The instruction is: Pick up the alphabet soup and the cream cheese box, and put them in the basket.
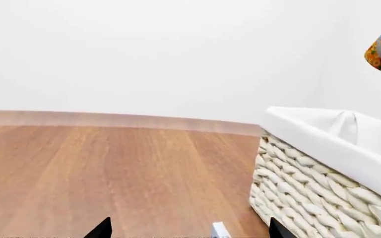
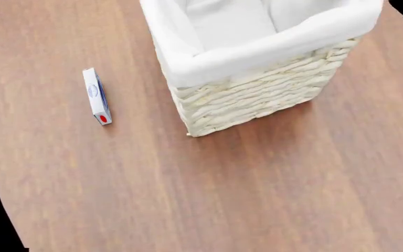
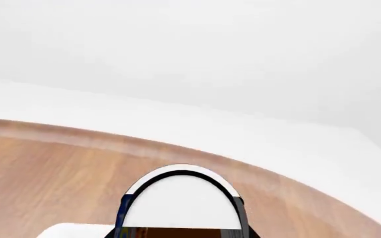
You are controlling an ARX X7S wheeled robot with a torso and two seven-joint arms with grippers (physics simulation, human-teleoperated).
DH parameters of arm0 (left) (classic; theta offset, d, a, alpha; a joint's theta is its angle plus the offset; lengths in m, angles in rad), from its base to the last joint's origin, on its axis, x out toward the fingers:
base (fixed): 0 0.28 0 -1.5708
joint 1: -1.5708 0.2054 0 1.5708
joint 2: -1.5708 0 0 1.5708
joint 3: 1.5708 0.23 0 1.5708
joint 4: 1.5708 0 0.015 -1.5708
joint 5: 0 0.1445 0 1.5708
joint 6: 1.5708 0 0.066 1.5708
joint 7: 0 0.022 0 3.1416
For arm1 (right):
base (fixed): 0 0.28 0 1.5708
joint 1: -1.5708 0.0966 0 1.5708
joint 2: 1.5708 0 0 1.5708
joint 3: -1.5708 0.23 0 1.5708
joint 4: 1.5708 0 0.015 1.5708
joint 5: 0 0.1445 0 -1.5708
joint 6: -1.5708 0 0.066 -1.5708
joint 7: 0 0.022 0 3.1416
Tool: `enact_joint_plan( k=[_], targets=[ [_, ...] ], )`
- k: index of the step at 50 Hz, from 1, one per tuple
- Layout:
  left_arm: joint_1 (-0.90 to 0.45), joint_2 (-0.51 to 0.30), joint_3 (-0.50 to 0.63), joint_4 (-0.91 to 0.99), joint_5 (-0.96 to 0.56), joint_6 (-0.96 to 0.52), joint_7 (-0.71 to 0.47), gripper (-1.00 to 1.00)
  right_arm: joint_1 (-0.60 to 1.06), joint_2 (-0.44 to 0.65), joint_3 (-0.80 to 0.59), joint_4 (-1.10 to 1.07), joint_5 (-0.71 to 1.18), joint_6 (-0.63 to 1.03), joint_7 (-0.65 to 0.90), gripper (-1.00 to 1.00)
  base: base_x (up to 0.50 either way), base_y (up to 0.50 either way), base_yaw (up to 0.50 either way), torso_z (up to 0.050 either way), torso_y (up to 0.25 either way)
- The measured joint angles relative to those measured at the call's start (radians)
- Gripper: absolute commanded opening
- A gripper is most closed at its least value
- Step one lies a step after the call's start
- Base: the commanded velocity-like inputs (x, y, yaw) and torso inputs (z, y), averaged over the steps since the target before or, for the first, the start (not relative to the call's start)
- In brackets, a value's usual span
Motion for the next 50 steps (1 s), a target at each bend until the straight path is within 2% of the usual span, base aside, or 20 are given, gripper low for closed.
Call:
enact_joint_plan(
  k=[9, 20, 41, 50],
  targets=[
    [0.004, -0.003, -0.001, 0.002, -0.006, 0.005, -0.001, 1.0, 0.001, -0.129, -0.038, 0.257, -0.008, 0.038, -0.111, -1.0, 0.0, 0.0, 0.0, 0.0, 0.002],
    [0.005, -0.007, 0.002, 0.012, -0.005, 0.002, -0.004, 1.0, -0.002, -0.228, -0.061, 0.436, -0.023, 0.049, -0.198, -1.0, 0.0, 0.0, 0.0, 0.0, 0.0],
    [0.021, -0.014, -0.002, 0.014, -0.002, 0.015, -0.011, 1.0, -0.065, -0.389, -0.089, 0.65, -0.07, -0.01, -0.302, -1.0, 0.0, 0.0, 0.0, 0.0, 0.001],
    [0.023, -0.014, -0.002, 0.009, -0.002, 0.021, -0.012, 1.0, -0.096, -0.392, -0.09, 0.624, -0.074, -0.018, -0.292, -1.0, 0.0, 0.0, 0.0, 0.0, 0.0]
  ],
)
